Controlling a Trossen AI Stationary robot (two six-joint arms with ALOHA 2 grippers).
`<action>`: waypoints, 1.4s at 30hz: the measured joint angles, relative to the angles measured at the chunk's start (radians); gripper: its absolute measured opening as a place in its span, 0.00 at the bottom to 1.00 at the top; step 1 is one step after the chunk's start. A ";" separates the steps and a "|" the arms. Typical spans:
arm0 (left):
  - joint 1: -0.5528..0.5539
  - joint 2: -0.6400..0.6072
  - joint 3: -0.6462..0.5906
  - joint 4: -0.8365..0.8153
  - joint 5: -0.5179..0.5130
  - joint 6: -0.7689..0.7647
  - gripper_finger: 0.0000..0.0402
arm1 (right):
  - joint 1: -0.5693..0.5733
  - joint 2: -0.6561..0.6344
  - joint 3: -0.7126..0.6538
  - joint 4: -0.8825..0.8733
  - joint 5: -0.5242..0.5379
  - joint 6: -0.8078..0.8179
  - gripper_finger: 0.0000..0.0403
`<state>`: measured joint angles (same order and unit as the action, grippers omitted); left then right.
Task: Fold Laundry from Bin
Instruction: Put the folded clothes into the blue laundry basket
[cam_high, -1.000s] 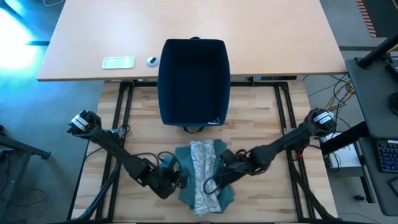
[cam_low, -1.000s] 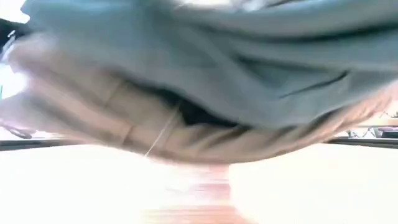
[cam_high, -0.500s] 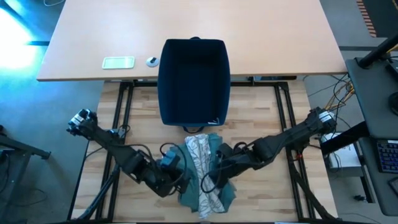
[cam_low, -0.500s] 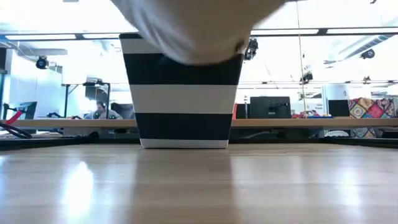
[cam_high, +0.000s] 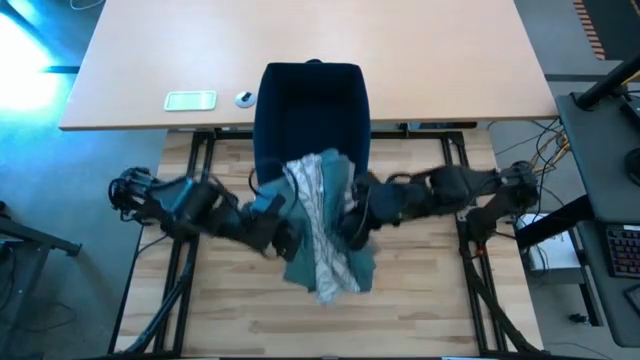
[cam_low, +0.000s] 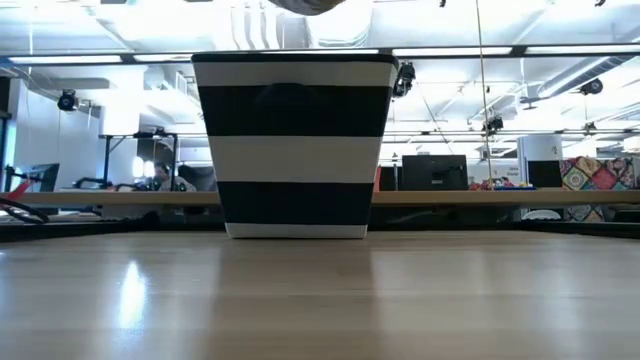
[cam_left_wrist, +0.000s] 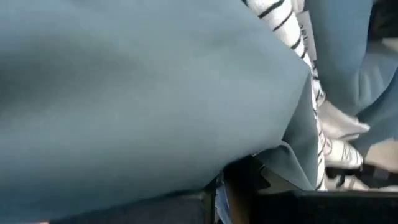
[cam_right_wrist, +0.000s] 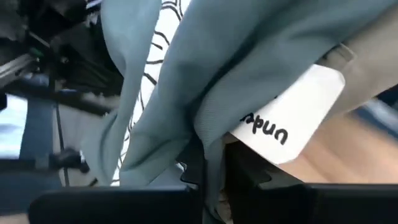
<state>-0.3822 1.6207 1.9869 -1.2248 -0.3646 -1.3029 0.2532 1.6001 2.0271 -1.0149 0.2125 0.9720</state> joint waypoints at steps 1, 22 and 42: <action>0.025 0.000 0.025 -0.018 0.000 0.015 0.00 | -0.022 0.000 0.018 -0.008 -0.003 -0.012 0.08; 0.736 0.004 -0.008 -0.012 0.304 0.523 0.00 | -0.577 0.116 0.031 0.044 -0.200 -0.215 0.08; 0.883 0.016 -0.266 0.122 0.231 0.607 0.00 | -0.668 0.335 0.030 0.138 -0.098 -0.227 0.08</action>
<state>0.5003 1.6367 1.7204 -1.1028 -0.1337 -0.6962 -0.4149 1.9347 2.0567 -0.8773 0.1142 0.7453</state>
